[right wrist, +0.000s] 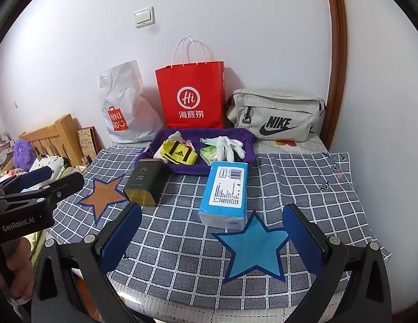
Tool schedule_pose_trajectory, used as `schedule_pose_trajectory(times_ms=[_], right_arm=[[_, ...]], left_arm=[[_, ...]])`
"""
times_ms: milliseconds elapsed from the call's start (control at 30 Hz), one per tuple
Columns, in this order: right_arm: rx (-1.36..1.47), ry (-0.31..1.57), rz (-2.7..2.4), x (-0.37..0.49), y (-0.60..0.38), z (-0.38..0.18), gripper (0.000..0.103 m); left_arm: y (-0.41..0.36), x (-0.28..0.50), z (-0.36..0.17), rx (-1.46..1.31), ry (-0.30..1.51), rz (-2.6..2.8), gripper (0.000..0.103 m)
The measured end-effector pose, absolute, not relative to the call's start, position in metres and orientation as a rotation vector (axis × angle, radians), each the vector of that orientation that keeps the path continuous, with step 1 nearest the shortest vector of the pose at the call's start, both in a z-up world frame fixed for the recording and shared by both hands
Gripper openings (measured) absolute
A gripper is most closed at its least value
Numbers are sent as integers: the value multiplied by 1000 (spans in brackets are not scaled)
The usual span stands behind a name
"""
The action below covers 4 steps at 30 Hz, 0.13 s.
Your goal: Organize soft objects
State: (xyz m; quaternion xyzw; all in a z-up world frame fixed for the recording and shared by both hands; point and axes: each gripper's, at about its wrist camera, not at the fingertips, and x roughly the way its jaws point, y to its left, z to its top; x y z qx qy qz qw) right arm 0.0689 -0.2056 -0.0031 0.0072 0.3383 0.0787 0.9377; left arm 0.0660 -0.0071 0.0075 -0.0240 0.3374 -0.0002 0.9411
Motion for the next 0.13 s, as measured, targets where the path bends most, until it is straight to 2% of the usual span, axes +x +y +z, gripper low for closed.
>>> schedule_pose_trajectory(times_ms=[133], right_arm=[[14, 693, 161, 71, -206, -4, 103]], left_arm=[[-7, 68, 7, -43, 681, -2, 94]])
